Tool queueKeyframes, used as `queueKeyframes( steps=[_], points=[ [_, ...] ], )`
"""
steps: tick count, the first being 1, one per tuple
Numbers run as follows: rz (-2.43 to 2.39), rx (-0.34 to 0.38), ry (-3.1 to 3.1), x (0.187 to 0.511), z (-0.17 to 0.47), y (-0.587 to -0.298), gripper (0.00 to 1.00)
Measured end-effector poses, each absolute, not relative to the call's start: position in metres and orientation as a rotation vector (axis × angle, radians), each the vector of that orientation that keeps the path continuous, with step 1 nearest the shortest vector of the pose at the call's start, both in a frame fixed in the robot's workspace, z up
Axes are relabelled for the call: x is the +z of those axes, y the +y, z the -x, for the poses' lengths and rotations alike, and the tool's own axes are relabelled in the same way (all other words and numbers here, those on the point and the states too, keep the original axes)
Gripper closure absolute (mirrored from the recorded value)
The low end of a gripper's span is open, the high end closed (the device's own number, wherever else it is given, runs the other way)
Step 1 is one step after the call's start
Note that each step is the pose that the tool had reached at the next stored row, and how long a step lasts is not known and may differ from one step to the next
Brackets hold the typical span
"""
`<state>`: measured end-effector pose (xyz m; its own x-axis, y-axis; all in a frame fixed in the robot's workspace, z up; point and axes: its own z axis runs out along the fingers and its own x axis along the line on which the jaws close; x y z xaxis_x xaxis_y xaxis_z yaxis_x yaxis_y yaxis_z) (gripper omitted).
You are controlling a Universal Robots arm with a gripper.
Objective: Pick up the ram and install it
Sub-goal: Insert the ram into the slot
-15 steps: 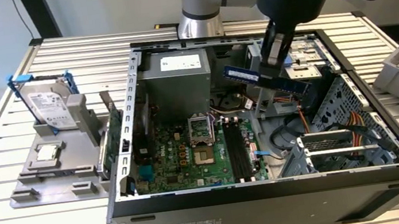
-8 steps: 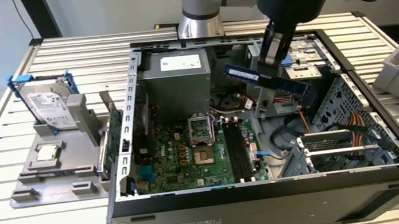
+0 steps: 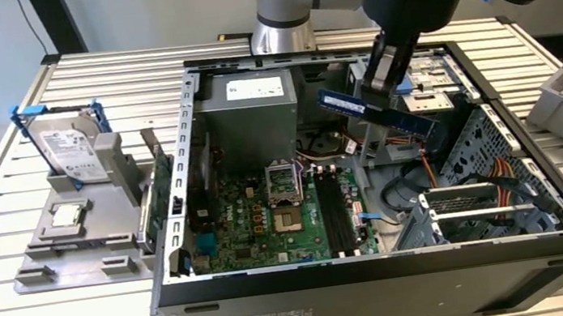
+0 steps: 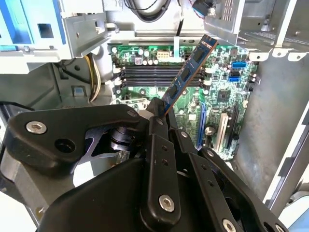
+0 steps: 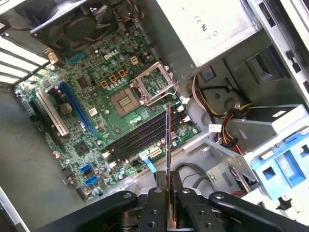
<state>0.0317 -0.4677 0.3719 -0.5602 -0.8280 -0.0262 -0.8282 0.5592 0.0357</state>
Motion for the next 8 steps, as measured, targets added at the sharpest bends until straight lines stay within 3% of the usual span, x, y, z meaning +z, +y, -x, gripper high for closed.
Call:
queueKeyframes(
  steps=[8],
  points=[
    [1.406,0.069,2.801,0.3719,-0.0317,-0.4677,1.00]
  ],
)
